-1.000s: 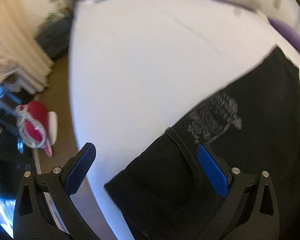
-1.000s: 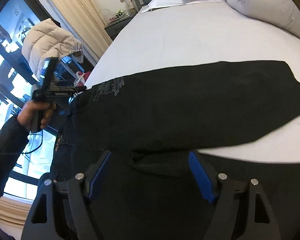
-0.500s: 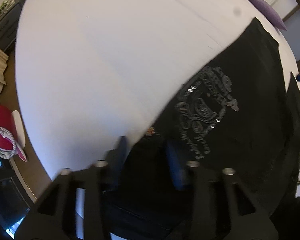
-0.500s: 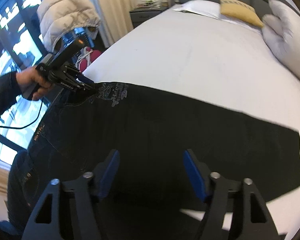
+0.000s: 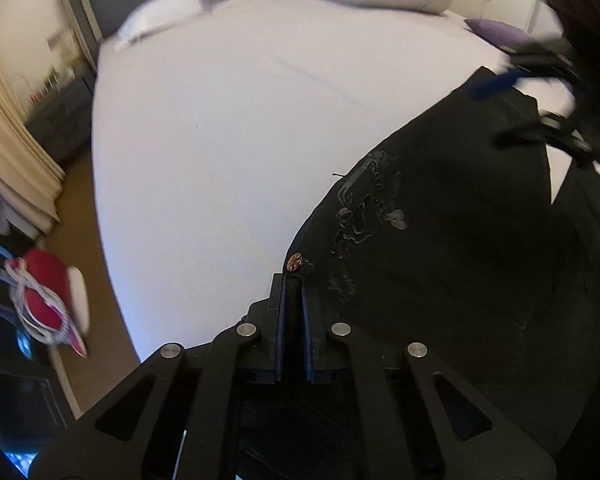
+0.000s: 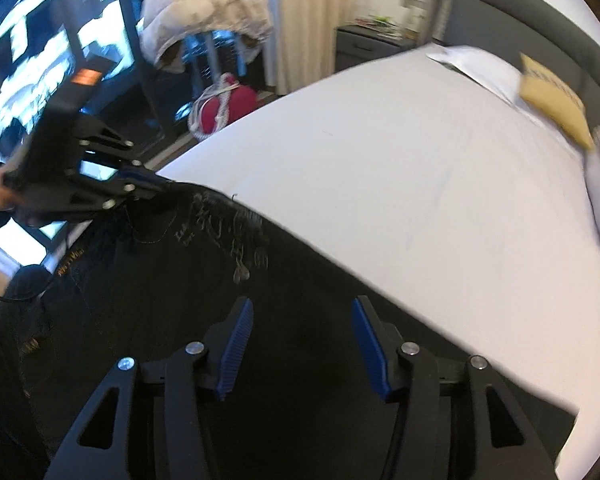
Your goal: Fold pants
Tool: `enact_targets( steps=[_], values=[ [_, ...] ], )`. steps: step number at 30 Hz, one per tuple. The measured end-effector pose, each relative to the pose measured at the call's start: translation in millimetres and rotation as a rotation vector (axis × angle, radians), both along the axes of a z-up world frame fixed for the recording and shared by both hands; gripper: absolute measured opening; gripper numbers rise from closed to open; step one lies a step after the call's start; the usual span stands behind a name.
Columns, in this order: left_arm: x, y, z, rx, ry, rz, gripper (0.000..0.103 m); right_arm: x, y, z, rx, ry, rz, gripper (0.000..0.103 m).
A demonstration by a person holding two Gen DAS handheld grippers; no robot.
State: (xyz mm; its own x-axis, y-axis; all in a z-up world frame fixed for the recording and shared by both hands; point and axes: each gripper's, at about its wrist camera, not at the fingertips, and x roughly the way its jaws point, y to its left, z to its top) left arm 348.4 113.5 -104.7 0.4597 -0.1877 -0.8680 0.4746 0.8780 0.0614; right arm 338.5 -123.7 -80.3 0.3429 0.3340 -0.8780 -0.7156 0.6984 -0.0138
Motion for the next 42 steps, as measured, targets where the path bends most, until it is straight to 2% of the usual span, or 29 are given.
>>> enact_targets(
  steps=[1, 5, 9, 14, 15, 16, 17, 19, 21, 24, 31, 35, 38, 42],
  values=[
    [-23, 0, -7, 0.012, -0.029, -0.003, 0.006, 4, 6, -3, -0.024, 0.001, 0.023, 0.055],
    [-41, -8, -9, 0.049, -0.104, -0.012, 0.006, 20, 29, -13, -0.103, 0.015, 0.112, 0.055],
    [-57, -12, -12, 0.051, -0.129, -0.013, 0.006, 36, 42, -25, -0.147, 0.050, 0.166, 0.055],
    [-60, -25, -2, 0.054, -0.132, -0.018, 0.006, 53, 53, -36, -0.161, 0.108, 0.175, 0.055],
    [-61, -25, -2, 0.057, -0.135, -0.018, 0.006, 57, 55, -39, -0.159, 0.135, 0.174, 0.048],
    [-62, -25, -1, 0.054, -0.134, -0.017, 0.006, 58, 54, -41, -0.154, 0.156, 0.173, 0.035],
    [-62, -23, 0, 0.050, -0.133, -0.015, 0.006, 58, 53, -43, -0.151, 0.177, 0.171, 0.029],
    [-64, -21, 2, 0.044, -0.134, -0.011, 0.006, 58, 51, -43, -0.132, 0.198, 0.158, 0.018],
    [-67, -23, 5, 0.037, -0.133, -0.006, 0.006, 54, 48, -40, -0.100, 0.212, 0.138, 0.013],
    [-66, -20, 6, 0.022, -0.129, 0.007, 0.005, 42, 44, -31, -0.049, 0.215, 0.114, 0.009],
    [-88, -22, 11, -0.009, -0.123, 0.027, 0.005, 1, 59, -19, 0.049, 0.220, 0.114, 0.008],
    [-117, -29, 14, -0.014, -0.117, 0.004, 0.005, -27, 74, -23, 0.077, 0.234, 0.138, 0.008],
    [-145, -31, 16, -0.009, -0.112, -0.012, 0.005, -54, 67, -18, 0.090, 0.231, 0.155, 0.008],
    [-186, -37, 18, -0.008, -0.108, -0.042, 0.005, -110, 52, -10, 0.033, 0.173, 0.210, 0.008]
  ],
)
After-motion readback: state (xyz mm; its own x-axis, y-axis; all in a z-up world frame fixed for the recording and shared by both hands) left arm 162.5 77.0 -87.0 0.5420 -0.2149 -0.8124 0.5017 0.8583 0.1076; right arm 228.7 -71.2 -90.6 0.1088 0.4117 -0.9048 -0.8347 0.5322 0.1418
